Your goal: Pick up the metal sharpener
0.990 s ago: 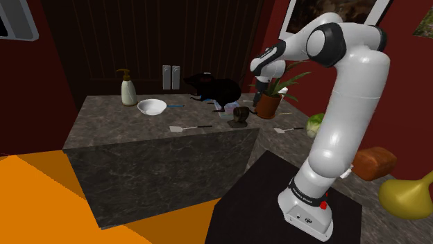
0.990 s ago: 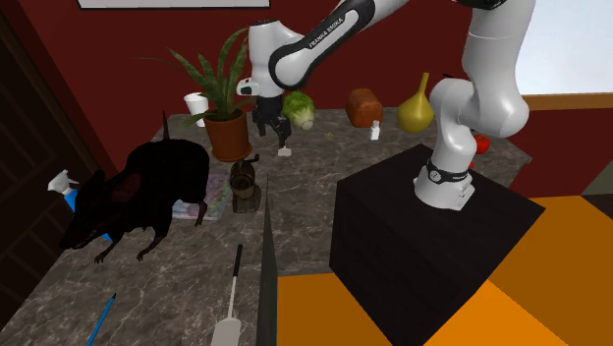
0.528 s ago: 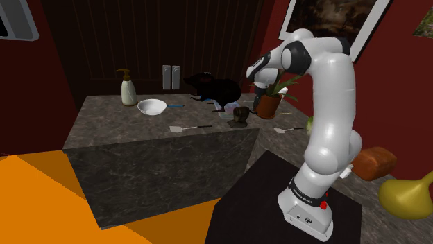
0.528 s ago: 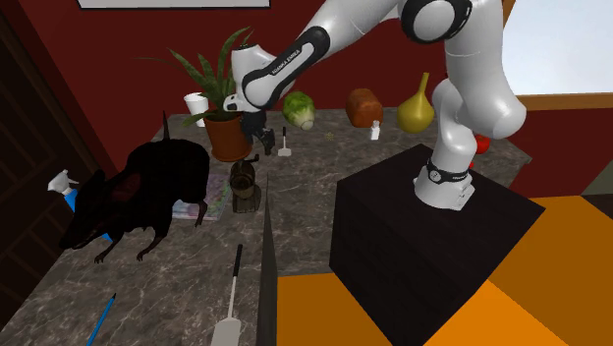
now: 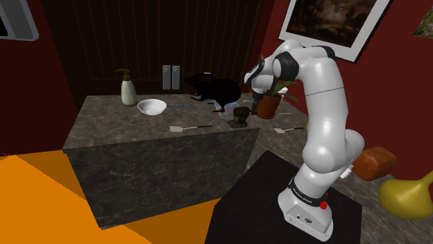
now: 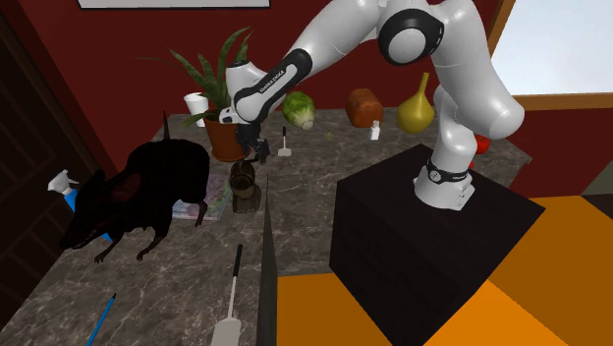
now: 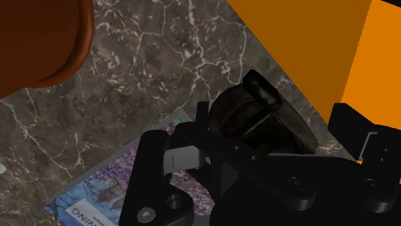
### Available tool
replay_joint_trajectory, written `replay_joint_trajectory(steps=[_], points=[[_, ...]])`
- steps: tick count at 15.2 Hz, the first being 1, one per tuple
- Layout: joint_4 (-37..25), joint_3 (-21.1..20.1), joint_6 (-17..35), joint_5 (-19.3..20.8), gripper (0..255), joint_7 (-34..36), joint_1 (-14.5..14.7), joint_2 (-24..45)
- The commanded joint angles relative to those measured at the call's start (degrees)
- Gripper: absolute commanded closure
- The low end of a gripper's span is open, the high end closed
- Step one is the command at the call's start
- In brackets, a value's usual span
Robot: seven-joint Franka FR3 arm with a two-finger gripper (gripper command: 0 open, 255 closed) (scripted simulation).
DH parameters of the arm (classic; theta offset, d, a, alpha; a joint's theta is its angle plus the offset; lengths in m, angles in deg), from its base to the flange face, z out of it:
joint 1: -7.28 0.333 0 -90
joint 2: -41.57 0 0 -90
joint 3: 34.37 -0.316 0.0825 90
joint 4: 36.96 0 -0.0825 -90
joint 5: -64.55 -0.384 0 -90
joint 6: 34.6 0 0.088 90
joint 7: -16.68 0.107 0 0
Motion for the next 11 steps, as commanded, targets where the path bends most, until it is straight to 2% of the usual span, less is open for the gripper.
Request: replay_joint_trajectory(steps=[1, 4, 5, 11], points=[[0.02, -0.44, 1.0, -0.51, 0, -0.28, -0.31, 1.0], [-0.02, -0.79, 1.75, -0.9, 0, -0.49, -0.55, 1.82], [-0.04, -0.79, 1.73, -0.9, 255, -0.51, -0.58, 1.82], [-0.03, -0.78, 1.71, -0.89, 255, -0.48, -0.54, 1.79]])
